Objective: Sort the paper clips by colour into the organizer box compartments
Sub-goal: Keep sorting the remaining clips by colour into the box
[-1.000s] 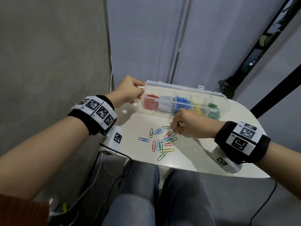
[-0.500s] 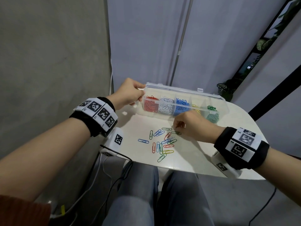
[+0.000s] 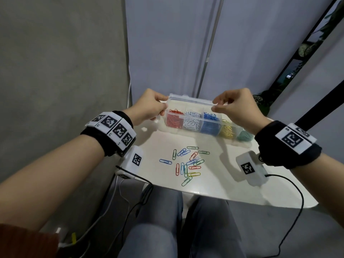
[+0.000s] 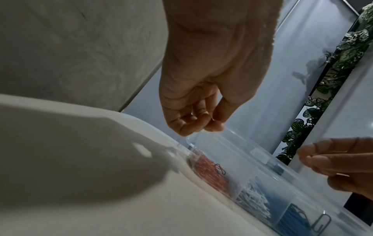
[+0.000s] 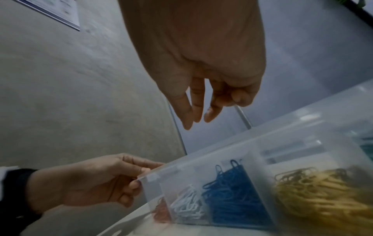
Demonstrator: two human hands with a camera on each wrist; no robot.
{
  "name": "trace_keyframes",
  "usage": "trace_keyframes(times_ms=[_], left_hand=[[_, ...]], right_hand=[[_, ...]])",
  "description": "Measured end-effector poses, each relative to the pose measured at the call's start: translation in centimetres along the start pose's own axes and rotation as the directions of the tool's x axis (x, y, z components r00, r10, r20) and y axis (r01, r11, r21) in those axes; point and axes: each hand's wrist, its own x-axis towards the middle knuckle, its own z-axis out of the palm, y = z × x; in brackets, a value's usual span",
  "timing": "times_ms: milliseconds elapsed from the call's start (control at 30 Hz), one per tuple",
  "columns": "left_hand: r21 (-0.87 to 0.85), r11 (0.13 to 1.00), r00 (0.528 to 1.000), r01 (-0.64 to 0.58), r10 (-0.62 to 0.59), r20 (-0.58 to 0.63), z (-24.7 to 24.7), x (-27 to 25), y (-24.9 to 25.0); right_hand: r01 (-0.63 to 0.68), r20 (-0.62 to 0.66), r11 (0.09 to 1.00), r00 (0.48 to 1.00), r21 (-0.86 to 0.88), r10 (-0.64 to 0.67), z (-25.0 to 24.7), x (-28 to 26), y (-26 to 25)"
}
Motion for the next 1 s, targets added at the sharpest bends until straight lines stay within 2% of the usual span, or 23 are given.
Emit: trace_keyframes(times_ms=[67, 167, 233, 300, 433, 600, 1000], left_hand=[[-0.001, 1.0, 1.0, -0.003, 0.003, 0.0, 0.0, 0.0, 0.0], [-0.005, 1.0, 1.0, -0.001, 0.001, 0.002, 0.0, 0.0, -0.1], [-0.003, 1.0, 1.0, -0.004, 0.004, 0.002, 0.0, 0.0, -0.2], [-0.001, 1.0, 1.0, -0.004, 0.004, 0.0, 0.0, 0.1, -0.2], [-0.002, 1.0, 1.0, -0.003, 0.003, -0.002, 0.0, 0.0, -0.2], [-0.001, 1.0, 1.0, -0.004, 0.004, -0.005, 0.0, 0.0, -0.1], [0.001, 1.0, 1.0, 0.002, -0.002, -0.004, 0.1, -0.1, 0.0]], right_hand=[[0.065, 0.113, 0.997, 0.992, -0.043, -0.06, 0.5, -1.2, -0.3], [0.143, 0.337, 0.971, 0.939, -0.192, -0.072, 1.5, -3.4, 0.2], [0.219, 0.392, 0.918, 0.917, -0.331, -0.077, 2.2, -4.6, 1.0], [0.28, 0.396, 0.854, 0.913, -0.439, -0.096, 2.7, -5.1, 1.6], [0.278, 0.39, 0.806, 0.919, -0.522, -0.065, 3.3, -5.2, 1.7], [0.267, 0.401, 0.834, 0.914, -0.482, -0.061, 3.5, -6.0, 1.6], [0.297, 0.481, 0.82, 0.876, -0.49, -0.03, 3.8, -6.4, 1.0]])
